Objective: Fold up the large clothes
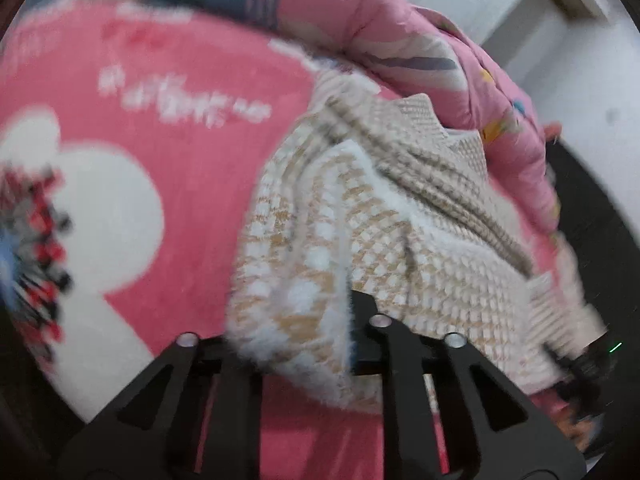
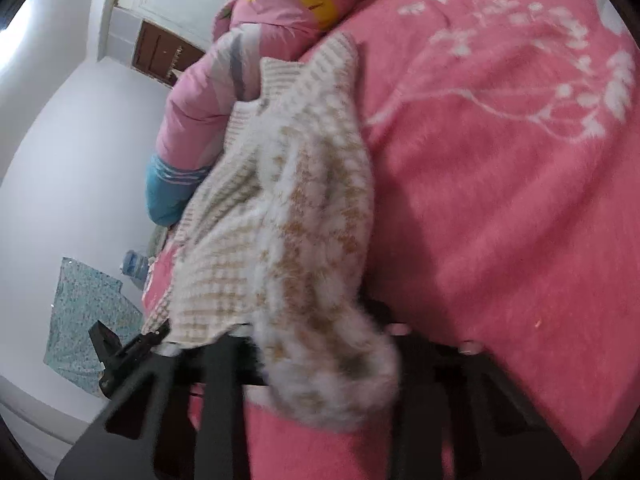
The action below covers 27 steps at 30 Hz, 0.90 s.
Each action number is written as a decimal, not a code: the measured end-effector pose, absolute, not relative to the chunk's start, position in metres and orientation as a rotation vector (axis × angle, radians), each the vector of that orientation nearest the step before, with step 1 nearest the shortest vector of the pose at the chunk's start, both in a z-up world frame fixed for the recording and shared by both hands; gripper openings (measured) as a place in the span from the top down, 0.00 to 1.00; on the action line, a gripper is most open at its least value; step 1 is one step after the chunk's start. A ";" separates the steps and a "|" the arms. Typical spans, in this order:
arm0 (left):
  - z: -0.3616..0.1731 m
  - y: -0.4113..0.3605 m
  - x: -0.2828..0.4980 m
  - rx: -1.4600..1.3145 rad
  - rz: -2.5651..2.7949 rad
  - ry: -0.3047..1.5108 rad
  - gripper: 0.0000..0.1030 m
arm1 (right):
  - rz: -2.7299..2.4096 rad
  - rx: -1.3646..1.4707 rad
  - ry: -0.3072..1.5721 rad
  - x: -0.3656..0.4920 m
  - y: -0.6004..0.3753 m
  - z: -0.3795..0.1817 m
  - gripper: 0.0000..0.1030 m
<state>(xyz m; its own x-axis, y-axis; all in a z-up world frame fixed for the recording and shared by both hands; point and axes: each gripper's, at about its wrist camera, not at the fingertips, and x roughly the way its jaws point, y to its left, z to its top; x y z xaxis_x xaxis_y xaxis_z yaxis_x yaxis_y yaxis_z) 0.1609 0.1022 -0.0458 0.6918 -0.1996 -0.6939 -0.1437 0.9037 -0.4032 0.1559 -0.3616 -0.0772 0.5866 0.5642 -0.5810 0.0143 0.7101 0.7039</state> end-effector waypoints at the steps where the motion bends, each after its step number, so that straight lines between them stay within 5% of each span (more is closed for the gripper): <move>1: -0.032 0.094 0.156 -0.389 -0.026 0.787 0.90 | 0.356 0.721 0.880 0.154 -0.361 -0.070 0.89; 11: 0.036 0.082 0.096 -0.312 -0.110 0.708 0.91 | 0.425 0.656 0.787 0.096 -0.375 0.004 0.91; 18: 0.004 0.101 0.018 -0.421 -0.173 0.793 0.86 | 0.484 0.624 0.919 0.020 -0.384 -0.020 0.89; 22: -0.040 0.110 0.011 -0.396 -0.111 0.927 0.66 | 0.345 0.530 1.173 0.019 -0.383 -0.069 0.67; 24: -0.038 0.115 0.006 -0.367 -0.078 0.919 0.61 | 0.358 0.569 1.162 0.016 -0.396 -0.063 0.66; 27: -0.019 0.127 -0.007 -0.321 -0.036 0.845 0.51 | 0.278 0.448 1.086 0.011 -0.408 -0.034 0.51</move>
<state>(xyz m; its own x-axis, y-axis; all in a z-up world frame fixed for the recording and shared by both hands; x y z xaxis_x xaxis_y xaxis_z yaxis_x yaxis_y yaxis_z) -0.0071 0.1266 -0.0193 0.6663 -0.1576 -0.7289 -0.0954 0.9514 -0.2929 0.0106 -0.4079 -0.0337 0.4442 0.4305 -0.7857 -0.0004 0.8771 0.4804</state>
